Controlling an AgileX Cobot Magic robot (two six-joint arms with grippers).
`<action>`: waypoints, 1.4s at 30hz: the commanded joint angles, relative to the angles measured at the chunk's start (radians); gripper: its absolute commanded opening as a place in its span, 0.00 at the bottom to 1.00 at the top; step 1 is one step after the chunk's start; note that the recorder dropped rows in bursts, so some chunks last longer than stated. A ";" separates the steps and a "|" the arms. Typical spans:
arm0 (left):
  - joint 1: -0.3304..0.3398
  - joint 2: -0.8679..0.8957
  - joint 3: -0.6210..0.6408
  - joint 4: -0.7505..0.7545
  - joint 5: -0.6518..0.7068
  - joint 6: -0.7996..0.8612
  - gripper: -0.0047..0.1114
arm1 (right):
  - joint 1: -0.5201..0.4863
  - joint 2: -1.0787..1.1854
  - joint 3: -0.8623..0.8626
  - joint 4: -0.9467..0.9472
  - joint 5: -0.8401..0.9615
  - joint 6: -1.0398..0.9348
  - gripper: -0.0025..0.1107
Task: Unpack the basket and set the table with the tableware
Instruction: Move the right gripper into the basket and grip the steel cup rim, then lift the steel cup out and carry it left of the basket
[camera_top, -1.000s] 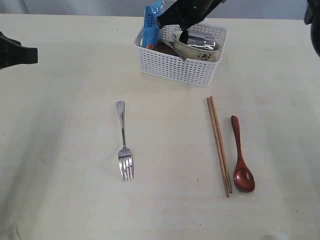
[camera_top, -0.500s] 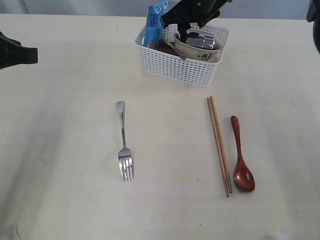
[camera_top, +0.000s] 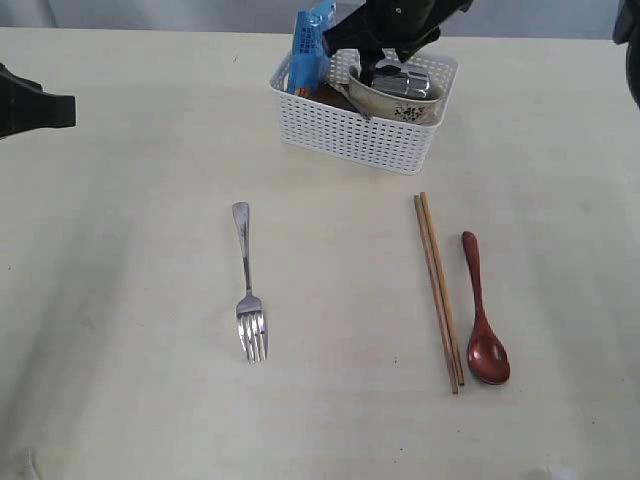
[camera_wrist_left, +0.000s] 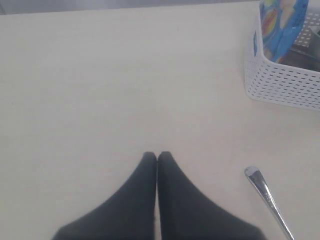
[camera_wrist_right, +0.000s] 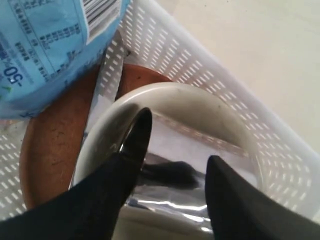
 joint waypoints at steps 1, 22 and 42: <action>-0.007 0.000 0.006 -0.011 -0.006 0.000 0.04 | -0.004 0.015 -0.005 -0.017 0.001 0.021 0.44; -0.007 0.000 0.006 -0.011 -0.013 0.000 0.04 | 0.005 0.019 -0.041 -0.229 0.166 0.150 0.07; -0.007 0.000 0.006 -0.011 -0.013 0.000 0.04 | 0.005 -0.139 -0.043 -0.200 0.124 0.066 0.02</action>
